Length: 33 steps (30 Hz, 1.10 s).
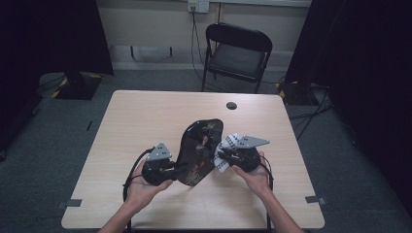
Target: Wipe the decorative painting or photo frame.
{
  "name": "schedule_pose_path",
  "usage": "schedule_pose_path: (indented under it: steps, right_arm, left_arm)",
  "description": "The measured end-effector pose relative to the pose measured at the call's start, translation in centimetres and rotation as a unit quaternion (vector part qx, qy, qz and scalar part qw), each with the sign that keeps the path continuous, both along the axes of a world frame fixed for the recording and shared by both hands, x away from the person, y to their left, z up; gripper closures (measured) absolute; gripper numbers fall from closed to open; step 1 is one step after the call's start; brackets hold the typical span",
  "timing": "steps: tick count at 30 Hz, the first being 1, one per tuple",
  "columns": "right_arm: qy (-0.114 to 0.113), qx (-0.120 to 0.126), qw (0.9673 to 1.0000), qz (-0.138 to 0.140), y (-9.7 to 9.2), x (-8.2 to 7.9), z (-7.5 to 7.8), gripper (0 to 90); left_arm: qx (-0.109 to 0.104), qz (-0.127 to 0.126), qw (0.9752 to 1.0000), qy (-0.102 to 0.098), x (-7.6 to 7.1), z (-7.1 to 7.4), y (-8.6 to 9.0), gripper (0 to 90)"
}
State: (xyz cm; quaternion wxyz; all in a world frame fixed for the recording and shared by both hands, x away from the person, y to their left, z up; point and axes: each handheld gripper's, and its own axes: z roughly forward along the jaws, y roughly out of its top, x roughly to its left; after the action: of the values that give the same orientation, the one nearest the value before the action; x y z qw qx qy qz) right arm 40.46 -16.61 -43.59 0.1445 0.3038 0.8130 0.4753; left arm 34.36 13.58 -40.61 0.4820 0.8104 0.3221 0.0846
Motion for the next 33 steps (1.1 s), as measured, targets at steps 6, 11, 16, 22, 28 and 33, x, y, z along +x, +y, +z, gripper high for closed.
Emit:
schedule_pose_path:
  steps: [6,11,16,22,28,33]
  right_arm:
    - [0.002,-0.002,0.9999,-0.012,-0.1,0.0,0.0,78.5]
    - [-0.004,0.002,0.9998,0.02,1.0,-1.0,0.6,79.0]
    - [-0.015,-0.003,0.9982,0.059,2.5,-1.9,1.3,78.8]
    - [-0.006,0.004,0.9999,0.012,0.6,-0.5,0.7,78.9]
    - [0.004,0.008,0.9997,-0.024,-0.9,0.2,0.3,78.8]
    - [-0.002,0.011,0.9999,-0.001,0.1,-0.5,0.7,79.0]
  left_arm:
    - [0.001,-0.001,1.0,-0.001,0.0,0.0,0.0,76.8]
    - [-0.001,0.0,1.0,0.0,0.1,0.0,0.1,76.9]
    - [0.001,0.001,1.0,-0.003,0.0,0.0,0.0,76.6]
    - [-0.001,-0.001,1.0,0.001,0.0,0.0,0.0,76.7]
    - [-0.003,-0.003,1.0,0.001,0.0,0.0,0.0,76.8]
    - [-0.003,0.0,1.0,0.001,0.0,0.0,0.0,76.9]
